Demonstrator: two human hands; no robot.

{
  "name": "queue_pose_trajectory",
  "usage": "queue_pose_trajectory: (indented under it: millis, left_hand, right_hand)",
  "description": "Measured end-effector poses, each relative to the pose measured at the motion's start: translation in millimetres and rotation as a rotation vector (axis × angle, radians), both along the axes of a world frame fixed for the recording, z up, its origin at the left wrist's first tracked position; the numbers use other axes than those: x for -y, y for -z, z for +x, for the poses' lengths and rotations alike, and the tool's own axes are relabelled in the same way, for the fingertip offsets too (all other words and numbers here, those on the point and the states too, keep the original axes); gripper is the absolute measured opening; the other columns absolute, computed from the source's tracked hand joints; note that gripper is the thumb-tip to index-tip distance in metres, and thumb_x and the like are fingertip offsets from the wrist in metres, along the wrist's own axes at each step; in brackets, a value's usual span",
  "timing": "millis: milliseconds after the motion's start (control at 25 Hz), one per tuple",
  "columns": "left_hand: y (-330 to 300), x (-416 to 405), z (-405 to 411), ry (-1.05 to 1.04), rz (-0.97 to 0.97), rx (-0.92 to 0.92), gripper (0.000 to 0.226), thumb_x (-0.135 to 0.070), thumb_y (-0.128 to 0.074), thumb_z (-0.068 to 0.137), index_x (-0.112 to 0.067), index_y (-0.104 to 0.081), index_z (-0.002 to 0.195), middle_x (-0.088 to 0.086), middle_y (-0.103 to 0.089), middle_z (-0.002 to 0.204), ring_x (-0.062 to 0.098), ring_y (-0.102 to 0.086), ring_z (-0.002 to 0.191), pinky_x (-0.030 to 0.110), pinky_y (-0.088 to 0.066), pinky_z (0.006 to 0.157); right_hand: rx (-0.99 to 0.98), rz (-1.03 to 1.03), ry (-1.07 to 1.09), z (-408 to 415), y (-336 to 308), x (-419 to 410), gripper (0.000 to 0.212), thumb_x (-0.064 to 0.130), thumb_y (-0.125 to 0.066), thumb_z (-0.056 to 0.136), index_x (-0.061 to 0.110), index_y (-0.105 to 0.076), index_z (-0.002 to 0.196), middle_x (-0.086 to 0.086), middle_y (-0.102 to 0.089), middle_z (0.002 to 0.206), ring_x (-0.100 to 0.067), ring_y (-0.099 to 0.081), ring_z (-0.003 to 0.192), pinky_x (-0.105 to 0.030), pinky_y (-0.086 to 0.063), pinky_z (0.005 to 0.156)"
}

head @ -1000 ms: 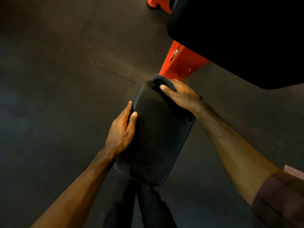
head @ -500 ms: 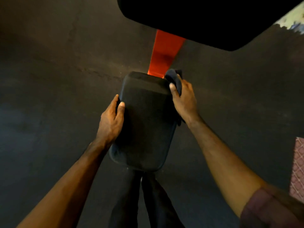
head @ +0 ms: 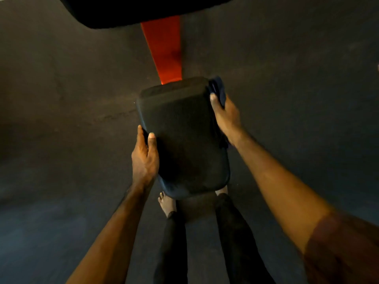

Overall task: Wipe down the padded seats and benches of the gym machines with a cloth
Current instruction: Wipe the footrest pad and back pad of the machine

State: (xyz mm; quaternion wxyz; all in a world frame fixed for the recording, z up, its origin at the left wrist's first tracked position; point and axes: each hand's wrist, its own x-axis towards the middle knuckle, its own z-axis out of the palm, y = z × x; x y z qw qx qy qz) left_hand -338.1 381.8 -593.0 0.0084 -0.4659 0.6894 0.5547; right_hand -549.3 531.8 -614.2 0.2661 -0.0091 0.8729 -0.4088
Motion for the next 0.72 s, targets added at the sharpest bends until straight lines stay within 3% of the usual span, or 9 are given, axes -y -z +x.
queue_pose_trajectory:
  millis: [120,240,320,440,560,720]
  left_hand:
    - [4,7,8,0.078,-0.024,0.001,0.068,-0.049,-0.039,0.112,-0.023,-0.012,0.169,-0.002,-0.025,0.173,0.014,-0.027,0.156,0.021,-0.022,0.120]
    - [0,12,16,0.192,-0.006,-0.005,0.070,-0.048,-0.038,0.112,-0.022,-0.007,0.169,-0.001,-0.024,0.173,0.017,-0.027,0.156,0.019,-0.021,0.117]
    - [-2,13,23,0.240,-0.005,-0.001,0.071,-0.048,-0.038,0.112,-0.022,-0.005,0.169,0.001,-0.022,0.173,0.019,-0.026,0.157,0.021,-0.021,0.120]
    - [-3,3,33,0.260,-0.018,0.002,0.071,-0.045,-0.038,0.113,-0.019,-0.004,0.169,0.002,-0.019,0.174,0.014,-0.022,0.157,0.018,-0.021,0.121]
    - [-1,2,35,0.266,-0.064,0.004,0.068,-0.043,-0.038,0.114,-0.018,-0.008,0.169,0.001,-0.022,0.173,0.006,-0.022,0.152,0.009,-0.020,0.112]
    - [0,0,36,0.270,-0.022,0.033,0.068,-0.047,-0.037,0.113,-0.022,-0.008,0.169,0.000,-0.020,0.174,0.016,-0.022,0.158,0.016,-0.020,0.117]
  right_hand:
    - [-0.011,-0.031,0.016,16,-5,-3,0.068,0.062,-0.048,0.104,0.022,-0.045,0.158,-0.009,-0.057,0.152,-0.027,-0.052,0.142,-0.038,-0.042,0.117]
    - [0.036,-0.015,0.116,104,-29,-54,0.060,0.053,-0.050,0.107,0.020,-0.045,0.157,0.003,-0.054,0.149,-0.016,-0.048,0.140,-0.018,-0.035,0.112]
    - [0.077,-0.039,0.115,132,-33,-70,0.061,0.053,-0.050,0.106,0.021,-0.045,0.157,0.001,-0.056,0.146,-0.017,-0.049,0.139,-0.028,-0.039,0.111]
    - [0.121,-0.003,0.066,90,-24,-51,0.058,0.052,-0.046,0.109,0.023,-0.042,0.159,-0.011,-0.056,0.150,-0.028,-0.051,0.139,-0.032,-0.040,0.105]
    - [-0.032,-0.057,0.047,76,-22,-38,0.060,0.049,-0.047,0.109,0.021,-0.037,0.162,-0.011,-0.050,0.157,-0.028,-0.046,0.145,-0.033,-0.035,0.114]
    - [-0.024,-0.020,0.230,178,-11,-82,0.061,0.050,-0.050,0.108,0.029,-0.034,0.163,-0.007,-0.044,0.162,-0.025,-0.044,0.146,-0.040,-0.037,0.116]
